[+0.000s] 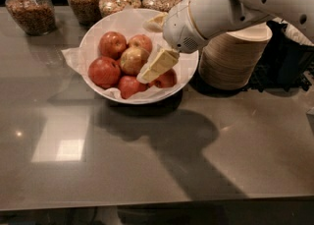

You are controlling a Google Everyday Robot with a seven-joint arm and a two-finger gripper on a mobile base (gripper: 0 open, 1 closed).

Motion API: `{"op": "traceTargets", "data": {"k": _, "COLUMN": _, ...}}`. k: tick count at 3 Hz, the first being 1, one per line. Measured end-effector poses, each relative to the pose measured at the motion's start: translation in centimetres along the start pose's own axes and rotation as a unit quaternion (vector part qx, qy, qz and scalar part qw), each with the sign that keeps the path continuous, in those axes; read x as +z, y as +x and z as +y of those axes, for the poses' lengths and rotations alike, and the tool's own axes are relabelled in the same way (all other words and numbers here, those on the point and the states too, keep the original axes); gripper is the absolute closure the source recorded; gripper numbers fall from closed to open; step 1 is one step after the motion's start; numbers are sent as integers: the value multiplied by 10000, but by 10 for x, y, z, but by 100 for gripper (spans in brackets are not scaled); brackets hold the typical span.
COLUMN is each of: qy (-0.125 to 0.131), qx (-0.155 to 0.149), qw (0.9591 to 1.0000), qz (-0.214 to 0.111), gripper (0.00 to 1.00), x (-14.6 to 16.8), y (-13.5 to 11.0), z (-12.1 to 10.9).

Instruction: Pick apple from white bowl

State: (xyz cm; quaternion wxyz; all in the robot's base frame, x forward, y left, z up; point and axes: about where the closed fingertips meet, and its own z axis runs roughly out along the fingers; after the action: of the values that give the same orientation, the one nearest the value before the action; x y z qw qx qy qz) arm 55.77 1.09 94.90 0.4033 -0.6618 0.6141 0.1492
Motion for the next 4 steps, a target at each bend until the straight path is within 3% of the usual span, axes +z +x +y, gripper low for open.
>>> {"op": "traceTargets", "data": {"k": 2, "qy": -219, "qx": 11, "qw": 9997, "qz": 46, "gripper": 23, "x": 21, "y": -3, "z": -1}}
{"op": "traceTargets", "data": {"k": 4, "qy": -358, "qx": 155, "qw": 9991, "qz": -136, "gripper": 30, "x": 37, "y": -3, "z": -10}}
